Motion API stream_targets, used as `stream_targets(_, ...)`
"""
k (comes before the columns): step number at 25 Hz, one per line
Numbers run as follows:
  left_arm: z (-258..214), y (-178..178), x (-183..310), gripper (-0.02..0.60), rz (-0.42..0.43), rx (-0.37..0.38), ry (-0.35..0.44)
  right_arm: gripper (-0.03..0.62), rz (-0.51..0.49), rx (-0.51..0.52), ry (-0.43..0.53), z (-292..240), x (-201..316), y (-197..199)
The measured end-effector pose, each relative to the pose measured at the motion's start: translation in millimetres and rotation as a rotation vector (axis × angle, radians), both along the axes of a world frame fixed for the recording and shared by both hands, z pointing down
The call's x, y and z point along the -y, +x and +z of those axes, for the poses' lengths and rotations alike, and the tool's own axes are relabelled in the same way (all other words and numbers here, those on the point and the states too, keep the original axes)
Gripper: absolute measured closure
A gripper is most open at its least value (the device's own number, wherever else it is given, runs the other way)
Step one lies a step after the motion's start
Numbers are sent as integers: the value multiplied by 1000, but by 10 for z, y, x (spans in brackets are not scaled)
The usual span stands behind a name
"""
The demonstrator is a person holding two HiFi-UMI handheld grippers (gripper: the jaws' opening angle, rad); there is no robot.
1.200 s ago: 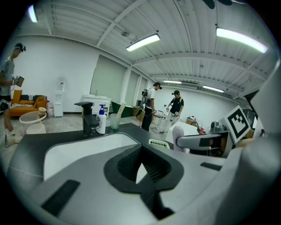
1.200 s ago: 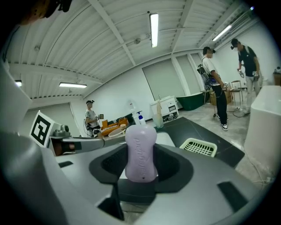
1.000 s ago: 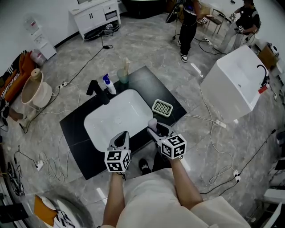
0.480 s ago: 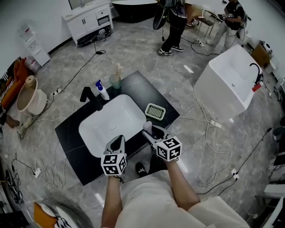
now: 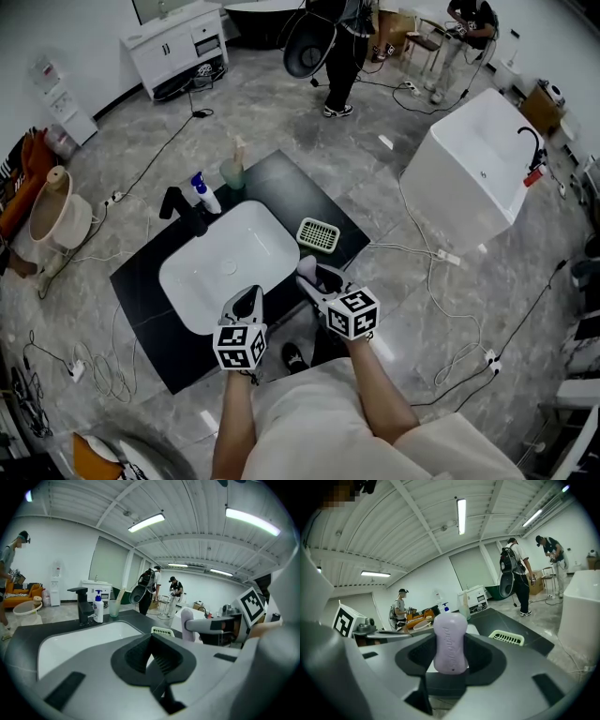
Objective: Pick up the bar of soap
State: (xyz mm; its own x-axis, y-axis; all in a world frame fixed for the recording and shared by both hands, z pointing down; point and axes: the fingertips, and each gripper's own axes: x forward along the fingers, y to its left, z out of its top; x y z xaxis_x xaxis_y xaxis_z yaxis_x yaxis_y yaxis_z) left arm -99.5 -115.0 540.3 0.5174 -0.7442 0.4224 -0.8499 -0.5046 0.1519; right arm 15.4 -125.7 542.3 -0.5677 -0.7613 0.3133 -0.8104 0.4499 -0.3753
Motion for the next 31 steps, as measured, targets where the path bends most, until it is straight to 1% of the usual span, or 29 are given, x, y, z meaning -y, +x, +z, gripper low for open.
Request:
stream_targets(6,24,71,-13,575,28,6,-6,408,23,-19,5,17,19,70)
stream_targets(12,32,153,-55,575,63,15,-5,408,6,-35,11,16,21,43)
stream_targets(18,16,170,-41,575,65,8,-2,410,-14,-46,12,29,22,34)
stream_targets(22,5,169,-47,575,62,0,-4,410,-9,-43,11,28,7,36)
stream_targets(26,-40,202,-26,575,60,-3,18,410,-13,-39,11,52,-2,41)
stream_targets(31,-33,235,-3,575,64,-5,12,410,-10,-34,10,65,14,69)
